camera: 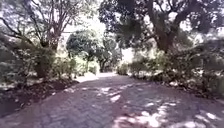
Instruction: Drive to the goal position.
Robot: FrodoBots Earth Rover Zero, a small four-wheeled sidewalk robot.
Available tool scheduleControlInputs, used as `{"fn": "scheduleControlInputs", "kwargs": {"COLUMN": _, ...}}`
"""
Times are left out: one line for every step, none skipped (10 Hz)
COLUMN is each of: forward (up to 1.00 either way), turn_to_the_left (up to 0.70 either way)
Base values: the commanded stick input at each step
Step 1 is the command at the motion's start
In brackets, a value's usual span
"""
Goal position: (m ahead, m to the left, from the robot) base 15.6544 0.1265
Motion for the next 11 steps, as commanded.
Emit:
{"fn": "scheduleControlInputs", "kwargs": {"forward": 0.7, "turn_to_the_left": 0.0}}
{"fn": "scheduleControlInputs", "kwargs": {"forward": 0.7, "turn_to_the_left": 0.0}}
{"fn": "scheduleControlInputs", "kwargs": {"forward": 0.7, "turn_to_the_left": 0.0}}
{"fn": "scheduleControlInputs", "kwargs": {"forward": 0.7, "turn_to_the_left": 0.0}}
{"fn": "scheduleControlInputs", "kwargs": {"forward": 0.7, "turn_to_the_left": 0.0}}
{"fn": "scheduleControlInputs", "kwargs": {"forward": 0.7, "turn_to_the_left": 0.0}}
{"fn": "scheduleControlInputs", "kwargs": {"forward": 0.7, "turn_to_the_left": 0.09}}
{"fn": "scheduleControlInputs", "kwargs": {"forward": 0.7, "turn_to_the_left": 0.08}}
{"fn": "scheduleControlInputs", "kwargs": {"forward": 0.7, "turn_to_the_left": 0.0}}
{"fn": "scheduleControlInputs", "kwargs": {"forward": 0.7, "turn_to_the_left": 0.0}}
{"fn": "scheduleControlInputs", "kwargs": {"forward": 0.7, "turn_to_the_left": 0.0}}
